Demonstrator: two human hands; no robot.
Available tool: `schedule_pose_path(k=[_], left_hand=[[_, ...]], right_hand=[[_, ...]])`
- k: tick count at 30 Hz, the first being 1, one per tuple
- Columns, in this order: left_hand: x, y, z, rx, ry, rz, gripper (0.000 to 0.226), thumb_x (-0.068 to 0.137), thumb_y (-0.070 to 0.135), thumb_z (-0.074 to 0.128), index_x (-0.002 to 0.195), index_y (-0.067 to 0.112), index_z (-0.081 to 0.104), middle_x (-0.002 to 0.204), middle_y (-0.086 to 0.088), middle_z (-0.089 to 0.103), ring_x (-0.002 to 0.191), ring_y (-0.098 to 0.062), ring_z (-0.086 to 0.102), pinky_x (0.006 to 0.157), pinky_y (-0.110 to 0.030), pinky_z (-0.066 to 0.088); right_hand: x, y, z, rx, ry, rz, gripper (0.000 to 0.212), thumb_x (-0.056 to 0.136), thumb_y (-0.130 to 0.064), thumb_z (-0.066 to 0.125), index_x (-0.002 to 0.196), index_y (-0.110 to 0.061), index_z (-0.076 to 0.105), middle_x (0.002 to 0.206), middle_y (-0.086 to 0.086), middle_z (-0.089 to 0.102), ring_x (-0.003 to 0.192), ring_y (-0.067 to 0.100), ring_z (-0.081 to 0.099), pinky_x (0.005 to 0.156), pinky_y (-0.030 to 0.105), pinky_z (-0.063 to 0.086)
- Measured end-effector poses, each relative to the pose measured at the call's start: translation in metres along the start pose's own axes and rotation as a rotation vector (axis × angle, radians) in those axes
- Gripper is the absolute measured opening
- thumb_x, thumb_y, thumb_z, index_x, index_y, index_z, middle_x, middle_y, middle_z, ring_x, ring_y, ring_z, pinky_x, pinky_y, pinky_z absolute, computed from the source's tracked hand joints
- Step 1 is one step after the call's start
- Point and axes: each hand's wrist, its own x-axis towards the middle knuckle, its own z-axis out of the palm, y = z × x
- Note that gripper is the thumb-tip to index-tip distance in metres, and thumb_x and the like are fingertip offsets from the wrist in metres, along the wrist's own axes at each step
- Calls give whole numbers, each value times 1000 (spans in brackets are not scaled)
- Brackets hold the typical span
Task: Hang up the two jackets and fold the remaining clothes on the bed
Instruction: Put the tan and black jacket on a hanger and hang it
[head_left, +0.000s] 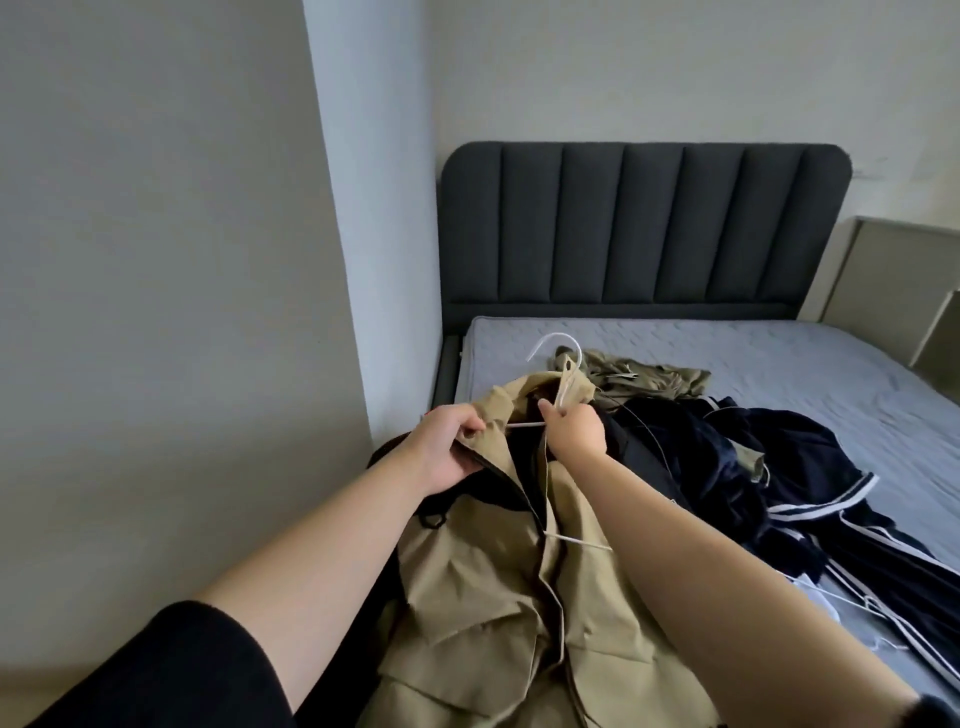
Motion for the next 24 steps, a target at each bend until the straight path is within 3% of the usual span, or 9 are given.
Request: schedule_pose_path(k=[2,4,10,13,16,17,19,21,24], left_hand=[[-18,1,-1,82,-94,-11,34,80,-7,29,93,9,56,77,-10,52,64,-18,51,59,-26,46],[-34,-2,-1,215,-181,-12,43,80,-8,30,100,15,61,73,-7,53,62,-15,51,56,-24,44],[-63,-11,3,624,-436,-61,52,79,-6,48,123,21,49,104,-10,61,100,-28,57,84,-37,49],[-71,-9,-14,1140,-253,-1,52,86,0,53,134,14,38,112,-7,59,106,-24,56,89,-36,47],[-80,-4,-41,1657,-82,185,27,88,23,54,115,24,50,116,-5,58,102,-24,56,77,-29,46],[-86,-1,-47,1773,-25,297,19,88,31,53,106,27,52,111,-3,59,99,-24,56,73,-29,44],[-91,9,-58,1992,186,677,35,83,47,53,110,25,56,110,-2,54,102,-24,50,75,-32,39],[-92,22,-60,2007,396,947,65,76,54,60,130,20,48,122,-4,48,110,-26,45,87,-36,37],[-87,46,-56,1837,489,858,75,79,45,63,142,18,31,131,-7,49,118,-28,46,96,-38,38]], right_hand=[[-2,-11,-5,69,17,27,47,96,-41,48,58,-13,45,63,3,49,74,27,51,73,35,41],[-5,-23,-7,133,41,50,48,96,-40,48,55,-16,40,60,1,45,69,25,48,68,32,38],[-27,-49,2,149,-40,-70,44,96,-38,48,62,-10,53,59,-1,50,61,18,49,50,21,37],[-45,-64,11,200,-54,-88,42,96,-36,50,72,-3,60,58,2,52,54,15,49,45,19,36],[-60,-73,22,328,-52,-112,41,96,-34,51,90,4,67,84,15,67,78,26,63,71,32,49],[-63,-75,25,334,-29,-135,42,96,-33,50,90,4,67,90,16,69,85,28,64,76,34,49],[-68,-81,27,340,10,-196,43,96,-32,50,88,6,67,88,16,70,85,27,65,79,36,49],[-72,-92,28,347,-3,-254,43,96,-31,50,88,7,67,76,10,69,70,19,63,71,32,50],[-82,-113,33,312,-15,-346,41,96,-30,52,78,4,66,50,-4,54,46,6,46,44,15,38]])
